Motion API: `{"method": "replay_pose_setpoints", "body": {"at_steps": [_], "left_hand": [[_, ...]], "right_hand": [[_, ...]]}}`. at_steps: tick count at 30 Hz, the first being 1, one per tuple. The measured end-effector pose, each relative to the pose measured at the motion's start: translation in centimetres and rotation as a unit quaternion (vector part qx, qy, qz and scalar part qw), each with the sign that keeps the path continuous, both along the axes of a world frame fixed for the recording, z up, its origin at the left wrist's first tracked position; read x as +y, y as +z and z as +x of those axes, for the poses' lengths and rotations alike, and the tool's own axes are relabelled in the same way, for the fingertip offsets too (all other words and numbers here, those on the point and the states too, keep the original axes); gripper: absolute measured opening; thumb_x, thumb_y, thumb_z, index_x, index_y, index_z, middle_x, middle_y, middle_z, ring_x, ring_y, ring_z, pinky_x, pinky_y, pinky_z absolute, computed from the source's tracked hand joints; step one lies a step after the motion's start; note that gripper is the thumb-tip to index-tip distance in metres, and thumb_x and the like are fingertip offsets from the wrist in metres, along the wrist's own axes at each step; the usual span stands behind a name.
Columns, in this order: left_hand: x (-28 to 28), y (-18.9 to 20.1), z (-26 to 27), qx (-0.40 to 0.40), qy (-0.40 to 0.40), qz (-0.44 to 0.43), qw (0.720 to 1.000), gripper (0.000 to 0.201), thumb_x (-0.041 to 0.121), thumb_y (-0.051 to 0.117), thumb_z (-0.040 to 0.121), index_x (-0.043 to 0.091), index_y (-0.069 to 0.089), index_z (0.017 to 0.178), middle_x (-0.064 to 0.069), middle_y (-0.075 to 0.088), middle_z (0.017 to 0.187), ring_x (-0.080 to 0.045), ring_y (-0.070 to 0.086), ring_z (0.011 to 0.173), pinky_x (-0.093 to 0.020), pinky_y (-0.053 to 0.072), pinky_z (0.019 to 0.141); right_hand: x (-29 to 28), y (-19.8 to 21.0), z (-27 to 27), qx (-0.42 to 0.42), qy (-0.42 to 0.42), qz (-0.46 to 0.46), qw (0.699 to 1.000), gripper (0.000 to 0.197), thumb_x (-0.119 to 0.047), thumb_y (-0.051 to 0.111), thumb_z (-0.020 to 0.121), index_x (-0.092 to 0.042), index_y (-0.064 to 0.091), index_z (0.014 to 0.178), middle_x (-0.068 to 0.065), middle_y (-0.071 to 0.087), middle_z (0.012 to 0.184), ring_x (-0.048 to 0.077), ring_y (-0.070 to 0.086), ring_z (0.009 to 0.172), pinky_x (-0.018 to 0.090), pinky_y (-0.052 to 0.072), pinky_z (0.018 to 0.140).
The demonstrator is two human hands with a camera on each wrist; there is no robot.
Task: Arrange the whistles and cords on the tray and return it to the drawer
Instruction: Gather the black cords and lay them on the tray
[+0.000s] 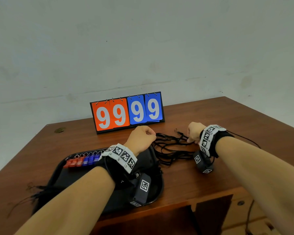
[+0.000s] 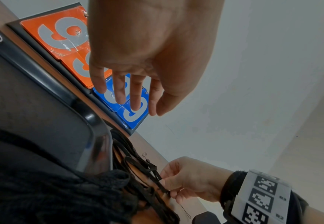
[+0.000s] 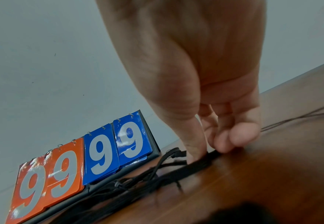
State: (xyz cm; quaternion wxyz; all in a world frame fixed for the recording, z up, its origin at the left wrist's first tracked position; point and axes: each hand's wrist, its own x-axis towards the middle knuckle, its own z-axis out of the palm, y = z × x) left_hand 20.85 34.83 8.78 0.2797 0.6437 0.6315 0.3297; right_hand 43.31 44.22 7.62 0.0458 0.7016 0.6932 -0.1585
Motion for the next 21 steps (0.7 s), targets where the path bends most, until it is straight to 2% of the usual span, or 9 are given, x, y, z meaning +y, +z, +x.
{"method": "replay_pose_setpoints", "body": {"at_steps": [3, 5, 8, 11, 14, 16, 18, 19, 21], "left_hand": [[-0.3, 0.0, 0.2, -0.002, -0.003, -0.002, 1.000, 0.009, 0.018, 0.063, 0.087, 0.024, 0.069, 0.090, 0.006, 0.068, 0.096, -0.011, 0.064, 0.093, -0.032, 0.053, 0.089], [-0.6, 0.1, 0.4, -0.003, -0.003, -0.004, 1.000, 0.009, 0.018, 0.063, 0.088, 0.024, 0.069, 0.090, 0.006, 0.068, 0.096, -0.010, 0.064, 0.093, -0.031, 0.053, 0.088], [-1.1, 0.4, 0.6, -0.006, -0.003, 0.000, 1.000, 0.009, 0.017, 0.063, 0.088, 0.022, 0.070, 0.091, 0.006, 0.068, 0.097, -0.009, 0.063, 0.094, -0.027, 0.051, 0.085], [-1.7, 0.7, 0.9, -0.005, -0.006, 0.003, 1.000, 0.009, 0.017, 0.063, 0.089, 0.021, 0.070, 0.092, 0.006, 0.068, 0.097, -0.010, 0.062, 0.094, -0.025, 0.049, 0.083], [-2.4, 1.1, 1.4, -0.005, -0.011, 0.006, 1.000, 0.009, 0.016, 0.063, 0.089, 0.021, 0.070, 0.092, 0.006, 0.067, 0.097, -0.010, 0.062, 0.094, -0.023, 0.047, 0.079], [-2.7, 1.3, 1.6, -0.005, -0.015, 0.008, 1.000, 0.009, 0.016, 0.062, 0.090, 0.021, 0.070, 0.092, 0.007, 0.067, 0.096, -0.009, 0.061, 0.094, -0.022, 0.045, 0.075], [-3.0, 1.5, 1.9, -0.001, -0.018, 0.009, 1.000, 0.009, 0.016, 0.062, 0.090, 0.021, 0.070, 0.092, 0.007, 0.066, 0.097, -0.009, 0.061, 0.094, -0.022, 0.044, 0.075], [-3.1, 1.5, 2.0, 0.000, -0.019, 0.008, 1.000, 0.009, 0.017, 0.062, 0.090, 0.021, 0.070, 0.093, 0.007, 0.066, 0.097, -0.009, 0.061, 0.095, -0.022, 0.044, 0.077], [-3.3, 1.6, 2.1, 0.000, -0.019, 0.007, 1.000, 0.009, 0.017, 0.062, 0.090, 0.021, 0.070, 0.093, 0.007, 0.067, 0.098, -0.008, 0.061, 0.095, -0.023, 0.044, 0.078]], "right_hand": [[-0.8, 0.0, 0.2, -0.018, -0.004, -0.015, 1.000, 0.036, -0.029, 0.068, 0.091, 0.001, 0.062, 0.112, 0.012, 0.067, 0.104, 0.026, 0.060, 0.088, 0.030, 0.050, 0.076], [-1.6, 0.1, 0.1, -0.032, 0.011, -0.010, 0.999, 0.025, -0.026, 0.060, 0.096, -0.001, 0.059, 0.094, 0.008, 0.059, 0.087, 0.024, 0.055, 0.081, 0.029, 0.045, 0.069], [-2.2, 0.0, 0.4, 0.004, 0.005, -0.013, 1.000, 0.030, -0.016, 0.057, 0.095, -0.007, 0.049, 0.068, 0.003, 0.048, 0.067, 0.018, 0.047, 0.058, 0.025, 0.037, 0.051], [-3.0, 0.2, 1.1, 0.046, 0.004, -0.002, 0.999, 0.026, -0.016, 0.061, 0.092, -0.008, 0.053, 0.069, 0.003, 0.050, 0.064, 0.021, 0.049, 0.059, 0.027, 0.038, 0.052], [-3.8, 0.4, 1.9, 0.105, -0.004, 0.012, 0.994, 0.021, -0.021, 0.063, 0.093, -0.003, 0.066, 0.084, 0.009, 0.062, 0.066, 0.021, 0.056, 0.056, 0.026, 0.044, 0.051], [-4.1, 0.4, 2.5, 0.146, -0.025, 0.031, 0.989, 0.025, -0.019, 0.057, 0.093, 0.004, 0.069, 0.094, 0.019, 0.072, 0.086, 0.026, 0.062, 0.064, 0.028, 0.049, 0.055], [-4.3, 0.4, 3.2, 0.140, -0.033, 0.048, 0.988, 0.026, -0.010, 0.055, 0.092, 0.002, 0.070, 0.109, 0.018, 0.070, 0.110, 0.032, 0.067, 0.093, 0.035, 0.056, 0.077], [-4.4, 0.4, 3.5, 0.126, -0.033, 0.046, 0.990, 0.026, -0.004, 0.054, 0.092, 0.000, 0.070, 0.113, 0.015, 0.069, 0.115, 0.032, 0.065, 0.105, 0.036, 0.055, 0.086], [-4.6, 0.1, 3.8, 0.108, -0.024, 0.024, 0.994, 0.024, -0.004, 0.064, 0.089, -0.006, 0.071, 0.112, 0.009, 0.068, 0.116, 0.028, 0.063, 0.110, 0.033, 0.053, 0.087]]}}
